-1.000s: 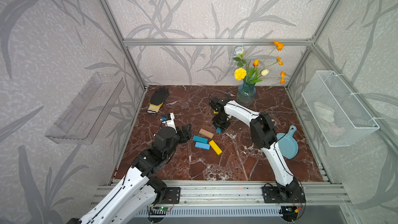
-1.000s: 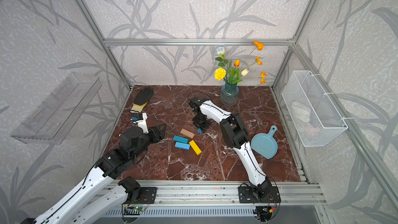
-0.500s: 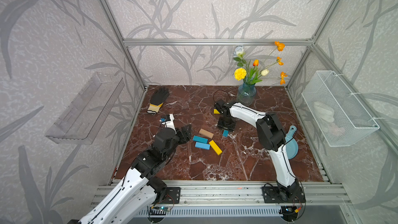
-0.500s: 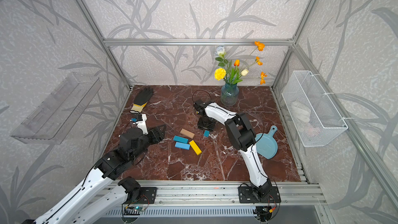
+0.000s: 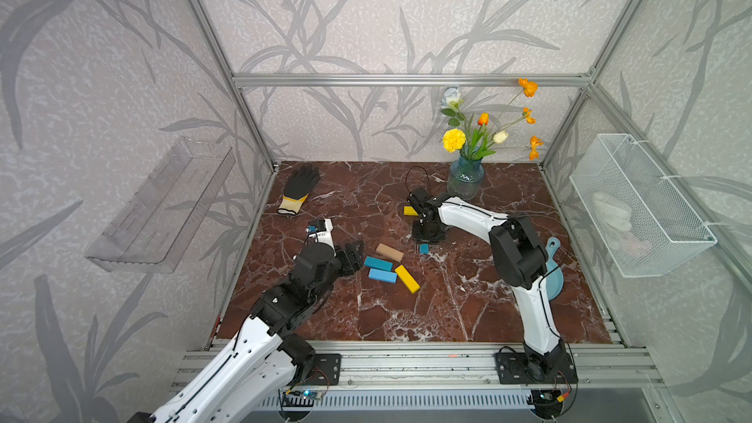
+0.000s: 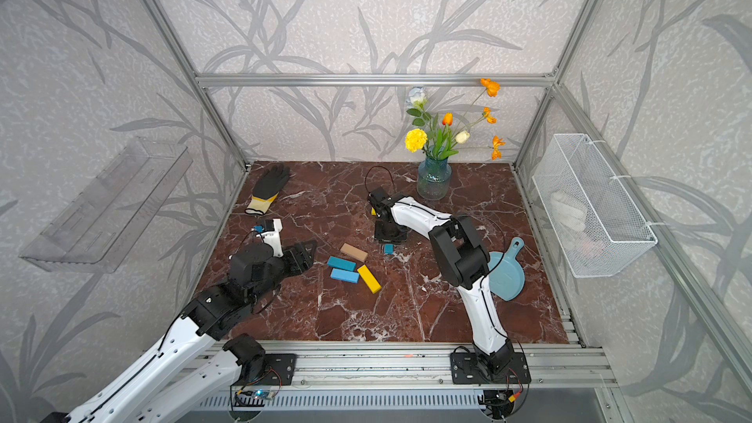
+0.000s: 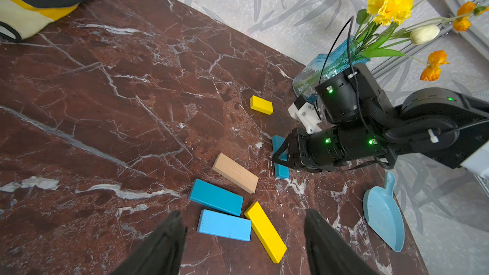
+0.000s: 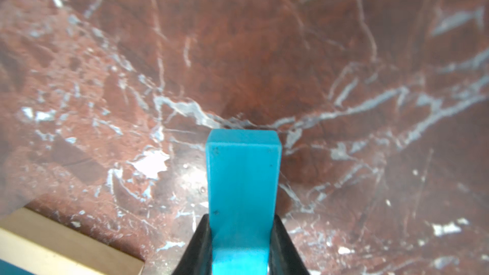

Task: Assemble a giraffe with building blocks
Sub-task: Assemble the building block at the center of the board.

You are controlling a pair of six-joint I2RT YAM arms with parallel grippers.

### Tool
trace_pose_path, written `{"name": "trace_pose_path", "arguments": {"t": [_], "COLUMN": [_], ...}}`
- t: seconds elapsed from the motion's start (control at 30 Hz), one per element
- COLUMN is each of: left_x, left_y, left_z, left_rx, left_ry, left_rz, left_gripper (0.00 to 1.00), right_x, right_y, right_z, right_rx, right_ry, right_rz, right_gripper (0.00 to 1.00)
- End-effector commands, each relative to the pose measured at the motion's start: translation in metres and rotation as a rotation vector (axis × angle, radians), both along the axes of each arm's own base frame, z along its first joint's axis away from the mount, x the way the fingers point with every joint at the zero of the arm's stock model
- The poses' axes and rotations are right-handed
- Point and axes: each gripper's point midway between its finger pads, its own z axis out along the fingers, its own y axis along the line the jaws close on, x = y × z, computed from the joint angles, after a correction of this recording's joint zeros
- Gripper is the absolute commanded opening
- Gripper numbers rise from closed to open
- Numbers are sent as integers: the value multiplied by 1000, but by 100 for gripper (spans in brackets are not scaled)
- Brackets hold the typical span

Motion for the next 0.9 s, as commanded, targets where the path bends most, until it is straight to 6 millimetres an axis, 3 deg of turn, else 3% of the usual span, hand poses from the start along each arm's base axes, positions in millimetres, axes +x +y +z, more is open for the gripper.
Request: {"name": "trace_pose_path", "arguments": {"t": [0.0,0.27,0.87], "left_x": [2,2,5], "left_y": [2,12,7], "left_z": [11,18,21], "left_rx": [1,21,31], "left_ry": [-28,-52,-58], "left_rz": [10,58,31], "left_gripper": [73,73,73], "right_x": [16,30,41], "right_y": [3,4,5], "right_z": [-4,-12,-21], "right_rx": [-23,-80,-117], "right_ry": [-29,-6,3], "right_rz": [43,21,-10], "right_gripper": [15,17,18]}}
